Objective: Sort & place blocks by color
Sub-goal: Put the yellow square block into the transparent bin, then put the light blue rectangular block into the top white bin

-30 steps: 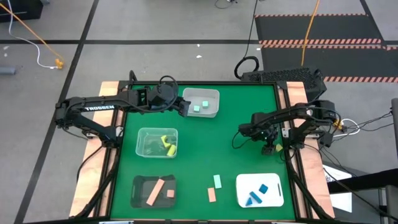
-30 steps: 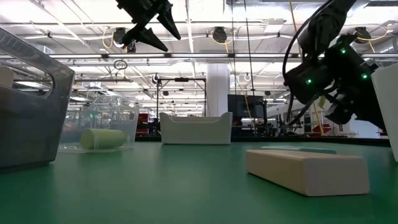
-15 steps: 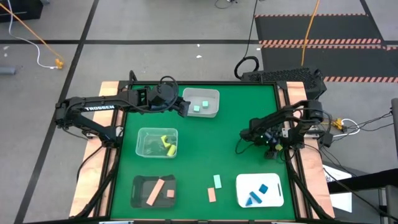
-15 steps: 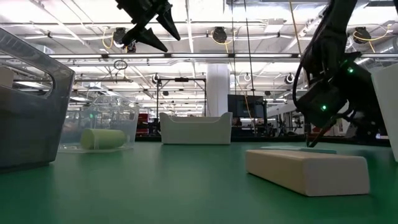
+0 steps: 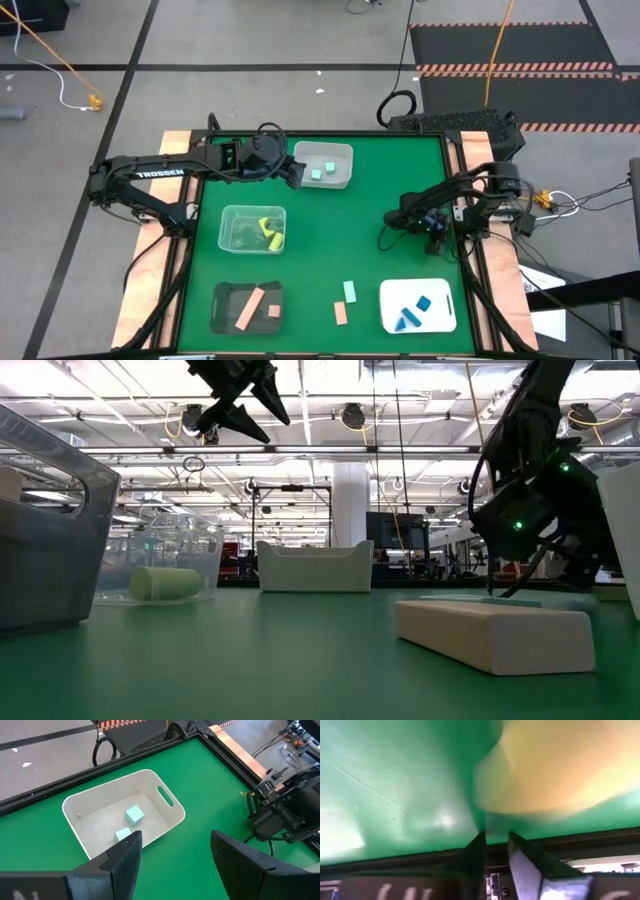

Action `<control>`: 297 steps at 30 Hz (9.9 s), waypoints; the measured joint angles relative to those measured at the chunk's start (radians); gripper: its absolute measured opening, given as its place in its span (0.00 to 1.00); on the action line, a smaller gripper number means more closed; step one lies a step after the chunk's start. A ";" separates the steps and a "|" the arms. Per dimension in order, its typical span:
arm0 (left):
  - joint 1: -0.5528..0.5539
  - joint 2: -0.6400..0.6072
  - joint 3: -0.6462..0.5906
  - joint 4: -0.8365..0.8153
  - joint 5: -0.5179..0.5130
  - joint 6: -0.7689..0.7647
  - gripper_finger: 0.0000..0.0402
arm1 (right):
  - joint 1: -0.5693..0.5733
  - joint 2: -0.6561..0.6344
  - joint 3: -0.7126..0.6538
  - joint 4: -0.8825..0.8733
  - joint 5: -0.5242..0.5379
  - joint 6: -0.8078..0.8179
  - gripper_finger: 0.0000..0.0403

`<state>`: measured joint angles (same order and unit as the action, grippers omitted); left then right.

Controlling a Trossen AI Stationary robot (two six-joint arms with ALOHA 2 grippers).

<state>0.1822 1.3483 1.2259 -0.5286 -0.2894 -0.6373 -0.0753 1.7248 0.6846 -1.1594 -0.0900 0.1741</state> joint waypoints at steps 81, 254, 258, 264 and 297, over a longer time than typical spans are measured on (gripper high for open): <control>-0.002 0.000 0.000 -0.002 0.003 -0.021 0.58 | -0.127 -0.361 -0.057 0.388 0.150 0.555 0.59; -0.417 0.092 -0.362 -0.392 0.192 -0.379 0.73 | 0.394 0.054 0.483 0.701 -0.075 0.998 0.64; -0.417 0.092 -0.362 -0.394 0.192 -0.381 0.79 | 0.409 0.058 0.483 0.747 -0.091 1.040 0.64; -0.417 0.092 -0.362 -0.394 0.192 -0.389 0.80 | 0.443 0.062 0.484 0.796 -0.050 1.103 0.64; -0.418 0.092 -0.361 -0.245 0.237 -0.538 0.81 | 0.541 0.155 0.481 0.806 0.382 0.903 0.47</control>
<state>-0.2357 1.4399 0.8650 -0.7732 -0.0521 -1.1755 0.4659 1.8800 1.1661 -0.3531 0.2920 1.0770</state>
